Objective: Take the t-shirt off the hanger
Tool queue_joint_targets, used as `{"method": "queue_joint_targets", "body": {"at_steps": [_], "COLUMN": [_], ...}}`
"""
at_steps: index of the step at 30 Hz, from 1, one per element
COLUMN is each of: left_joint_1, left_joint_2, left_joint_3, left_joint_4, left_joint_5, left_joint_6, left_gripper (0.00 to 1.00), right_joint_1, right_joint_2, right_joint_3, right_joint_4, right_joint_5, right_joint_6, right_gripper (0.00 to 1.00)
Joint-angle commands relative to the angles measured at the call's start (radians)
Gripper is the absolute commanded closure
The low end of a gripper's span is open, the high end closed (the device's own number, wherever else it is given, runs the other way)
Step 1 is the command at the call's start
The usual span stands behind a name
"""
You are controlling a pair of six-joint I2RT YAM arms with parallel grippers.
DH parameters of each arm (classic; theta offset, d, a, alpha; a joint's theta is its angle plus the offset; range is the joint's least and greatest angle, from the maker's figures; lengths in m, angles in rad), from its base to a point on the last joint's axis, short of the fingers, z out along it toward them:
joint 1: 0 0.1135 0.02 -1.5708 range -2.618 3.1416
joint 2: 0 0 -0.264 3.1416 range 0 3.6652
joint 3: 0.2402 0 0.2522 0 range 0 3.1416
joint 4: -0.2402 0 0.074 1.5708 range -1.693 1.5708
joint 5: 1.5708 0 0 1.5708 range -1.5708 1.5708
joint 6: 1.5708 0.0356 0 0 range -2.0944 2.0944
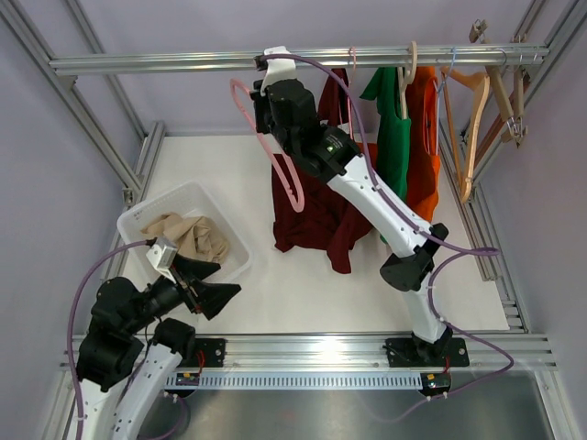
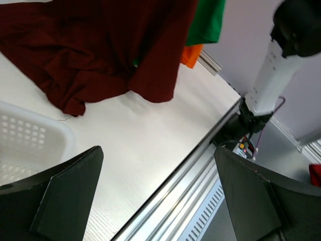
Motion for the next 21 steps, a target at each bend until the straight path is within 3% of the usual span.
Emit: {"method": "queue_joint_targets", "body": {"at_steps": [1,9,21], "left_joint_1": [-0.022,-0.045,-0.048], "left_joint_2": [-0.032,-0.055,-0.068], "left_joint_3": [-0.039,-0.085,-0.096], "left_joint_4": [0.065,0.100,0.111], "left_joint_5": [0.144,0.108,0.115], "left_joint_6": [0.047,0.023,0.015], "left_gripper": [0.01,0.01,0.01], "right_joint_1": [-0.040,-0.056,-0.069], "right_joint_2": [0.024,0.132,0.097], "right_joint_3": [0.061,0.147,0.094], "right_joint_4": [0.072,0.115,0.262], "right_joint_5": [-0.048,-0.060,-0.043], "right_joint_6": [0.009,0.023,0.037], "right_gripper": [1.00,1.00,1.00]}}
